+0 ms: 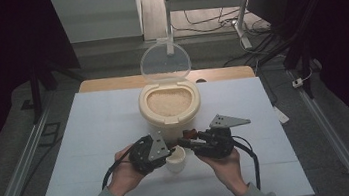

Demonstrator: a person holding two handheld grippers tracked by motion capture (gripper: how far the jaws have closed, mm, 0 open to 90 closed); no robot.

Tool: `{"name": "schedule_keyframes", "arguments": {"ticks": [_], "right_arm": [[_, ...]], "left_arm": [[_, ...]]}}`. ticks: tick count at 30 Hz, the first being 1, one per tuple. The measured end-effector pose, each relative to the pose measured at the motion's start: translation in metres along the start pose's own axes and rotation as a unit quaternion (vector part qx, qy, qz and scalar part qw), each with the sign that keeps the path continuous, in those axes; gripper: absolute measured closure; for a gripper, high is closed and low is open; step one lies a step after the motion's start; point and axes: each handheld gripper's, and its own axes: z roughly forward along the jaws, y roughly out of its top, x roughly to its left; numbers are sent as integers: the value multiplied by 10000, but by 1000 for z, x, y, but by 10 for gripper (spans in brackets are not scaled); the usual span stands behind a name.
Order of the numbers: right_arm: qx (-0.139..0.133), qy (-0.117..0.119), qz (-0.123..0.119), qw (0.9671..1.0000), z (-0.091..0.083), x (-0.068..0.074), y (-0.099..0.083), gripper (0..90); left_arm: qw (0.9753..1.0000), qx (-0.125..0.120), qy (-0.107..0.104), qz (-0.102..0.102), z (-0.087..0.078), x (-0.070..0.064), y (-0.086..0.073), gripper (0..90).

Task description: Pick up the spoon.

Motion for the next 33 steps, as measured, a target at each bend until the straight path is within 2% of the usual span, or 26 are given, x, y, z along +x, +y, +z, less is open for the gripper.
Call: {"name": "schedule_keyframes", "arguments": {"ticks": [1, 4, 10, 17, 20, 24, 26, 29, 33], "right_arm": [[-107, 104, 34, 9999, -1, 0, 1, 657], [-143, 169, 25, 9998, -2, 0, 1, 682], [-266, 563, 107, 9980, -1, 1, 1, 767], [-326, 565, -84, 9978, -2, 3, 1, 779], [-378, 538, -304, 9974, -3, 5, 2, 788], [-422, 528, -387, 9970, -4, 5, 2, 797], [-464, 491, -415, 9969, -6, 5, 3, 810], [-564, 444, -434, 9965, -11, 2, 4, 824], [-633, 419, -426, 9962, -14, 1, 5, 825]], "left_arm": [[10000, -8, -1, -2, 0, 0, 0, 780], [10000, -8, 23, 4, 0, 0, 0, 780], [10000, -1, 26, 0, 0, 0, -1, 779], [10000, -45, 15, -26, 0, 1, -1, 774], [9999, -96, -30, -81, 0, 1, -1, 763], [9997, -154, -91, -177, 0, 3, -2, 744], [9995, -177, -113, -229, 0, 4, -3, 714], [9988, -242, -205, -366, -2, 7, -5, 620], [9977, -320, -281, -525, -8, 8, -13, 567]]}}
